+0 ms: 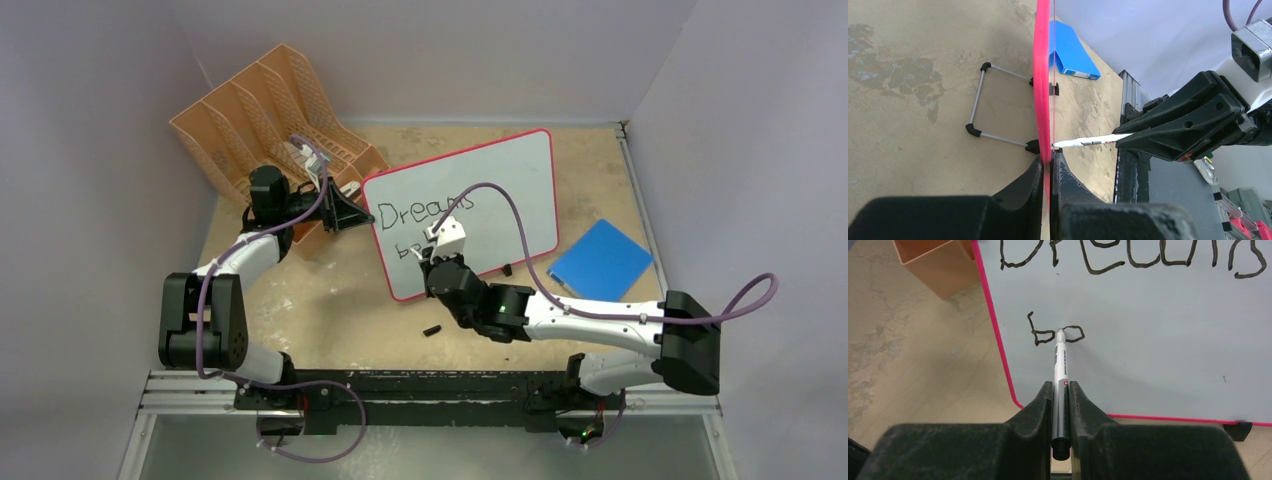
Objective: Write a sentence on the whiteboard
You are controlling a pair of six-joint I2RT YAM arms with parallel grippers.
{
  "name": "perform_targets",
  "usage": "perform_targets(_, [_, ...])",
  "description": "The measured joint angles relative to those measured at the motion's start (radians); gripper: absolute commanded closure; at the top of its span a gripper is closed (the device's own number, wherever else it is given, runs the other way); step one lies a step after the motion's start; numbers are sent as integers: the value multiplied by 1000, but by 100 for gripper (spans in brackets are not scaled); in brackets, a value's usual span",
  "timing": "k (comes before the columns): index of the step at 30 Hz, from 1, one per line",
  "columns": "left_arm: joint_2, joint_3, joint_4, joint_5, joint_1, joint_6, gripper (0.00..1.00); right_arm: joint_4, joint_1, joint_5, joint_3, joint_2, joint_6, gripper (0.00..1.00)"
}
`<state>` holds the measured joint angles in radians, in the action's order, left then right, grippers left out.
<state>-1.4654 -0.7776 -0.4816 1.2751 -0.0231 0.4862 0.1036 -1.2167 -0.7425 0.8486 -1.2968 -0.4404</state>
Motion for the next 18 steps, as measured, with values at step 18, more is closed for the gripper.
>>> perform_targets(18, [1,0,0,0,0,0,100,-30,0,32,15,-15,-2,100])
